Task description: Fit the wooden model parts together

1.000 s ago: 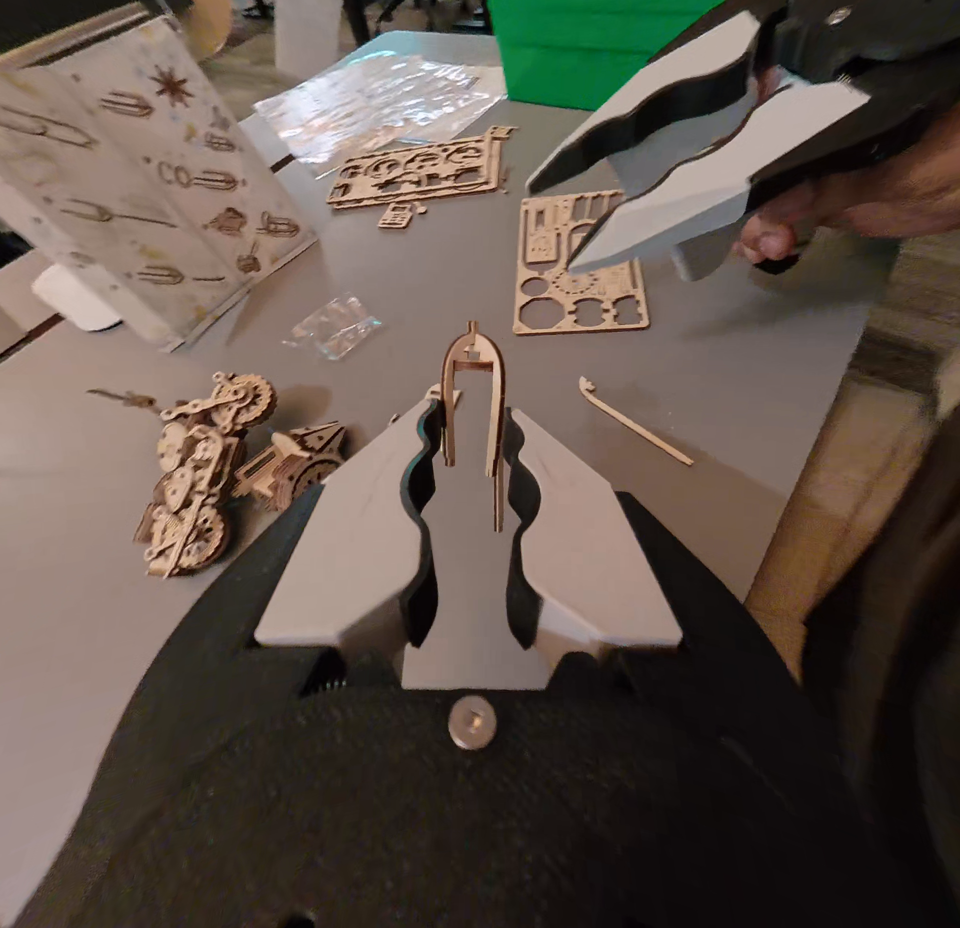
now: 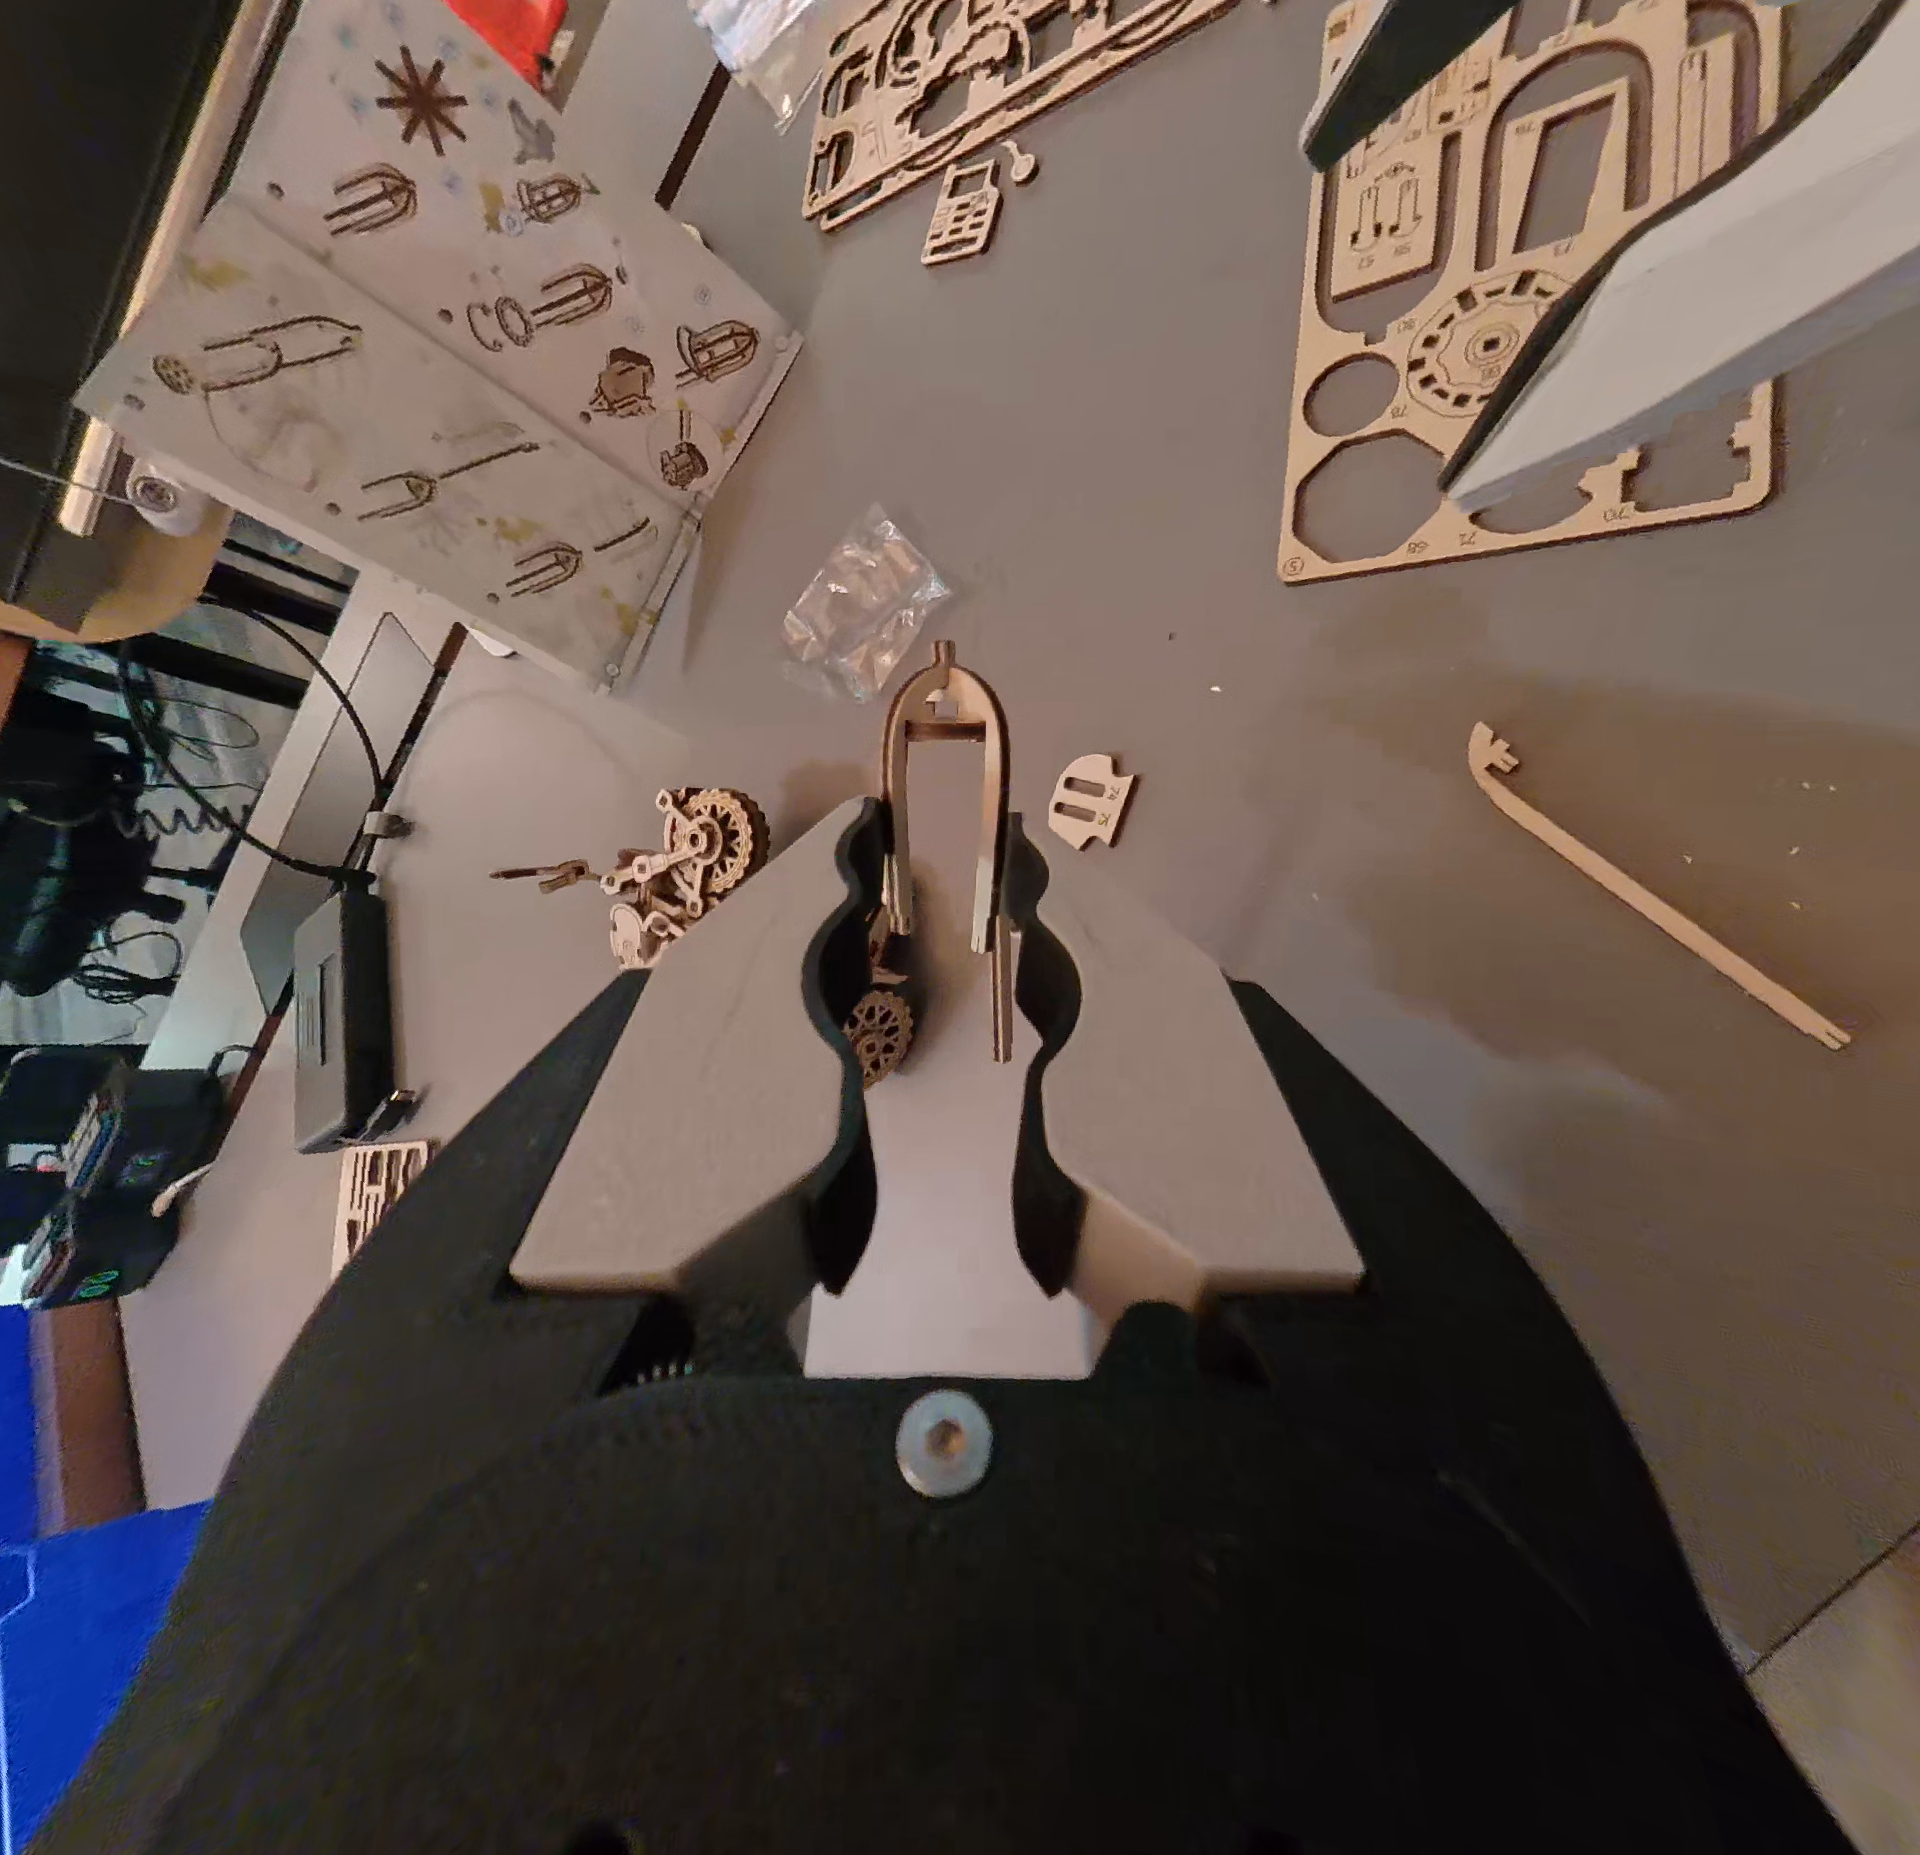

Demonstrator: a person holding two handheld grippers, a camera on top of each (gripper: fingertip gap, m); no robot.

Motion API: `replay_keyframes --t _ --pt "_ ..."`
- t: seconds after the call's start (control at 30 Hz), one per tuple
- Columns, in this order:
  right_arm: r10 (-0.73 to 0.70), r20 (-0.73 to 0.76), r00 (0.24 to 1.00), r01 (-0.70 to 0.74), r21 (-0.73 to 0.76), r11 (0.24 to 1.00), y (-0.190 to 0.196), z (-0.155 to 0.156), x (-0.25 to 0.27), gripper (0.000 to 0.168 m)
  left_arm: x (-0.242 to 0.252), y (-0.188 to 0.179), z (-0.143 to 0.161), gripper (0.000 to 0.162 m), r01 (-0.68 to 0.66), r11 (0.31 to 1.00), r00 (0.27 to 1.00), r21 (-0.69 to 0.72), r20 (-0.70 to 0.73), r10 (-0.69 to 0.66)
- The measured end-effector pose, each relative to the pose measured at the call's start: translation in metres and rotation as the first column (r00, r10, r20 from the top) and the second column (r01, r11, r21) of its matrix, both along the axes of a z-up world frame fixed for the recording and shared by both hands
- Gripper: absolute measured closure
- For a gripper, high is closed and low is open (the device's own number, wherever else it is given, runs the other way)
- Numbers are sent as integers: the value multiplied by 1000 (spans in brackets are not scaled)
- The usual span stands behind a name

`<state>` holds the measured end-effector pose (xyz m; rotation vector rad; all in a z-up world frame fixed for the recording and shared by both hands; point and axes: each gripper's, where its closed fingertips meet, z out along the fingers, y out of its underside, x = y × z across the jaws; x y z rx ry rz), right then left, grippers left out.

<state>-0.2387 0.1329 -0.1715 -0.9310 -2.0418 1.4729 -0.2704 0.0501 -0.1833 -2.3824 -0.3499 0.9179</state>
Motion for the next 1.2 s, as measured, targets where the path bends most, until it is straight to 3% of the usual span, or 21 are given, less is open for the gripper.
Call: replay_keyframes --t 0.2,0.33,0.47,0.67,0.87,1.0,1.1,1.2 --pt "5 84 996 -8 29 1000 0 -14 9 93 14 12 -11 140 34 999 999 -9 40 -33" --pt "36 144 989 -45 59 997 -3 -24 23 88 33 19 -20 140 68 992 979 109 182 -87" --pt "68 133 989 -83 111 990 -8 -26 31 89 30 -2 -13 140 78 979 974 189 197 -116" --pt "177 233 956 -224 196 955 -23 -49 41 104 35 -12 10 140 114 867 918 485 283 -279" --pt "192 362 912 -280 210 937 -39 -56 48 125 30 -1 5 140 132 840 893 527 305 -331" --pt "183 513 839 -304 162 939 -55 -68 70 141 37 0 1 140 178 831 883 527 288 -372" --pt "140 560 817 -284 178 942 -60 -78 75 133 45 0 17 140 234 790 883 567 215 -417" --pt "112 546 830 -284 242 928 -60 -85 72 136 52 2 28 140 265 737 872 622 173 -459"
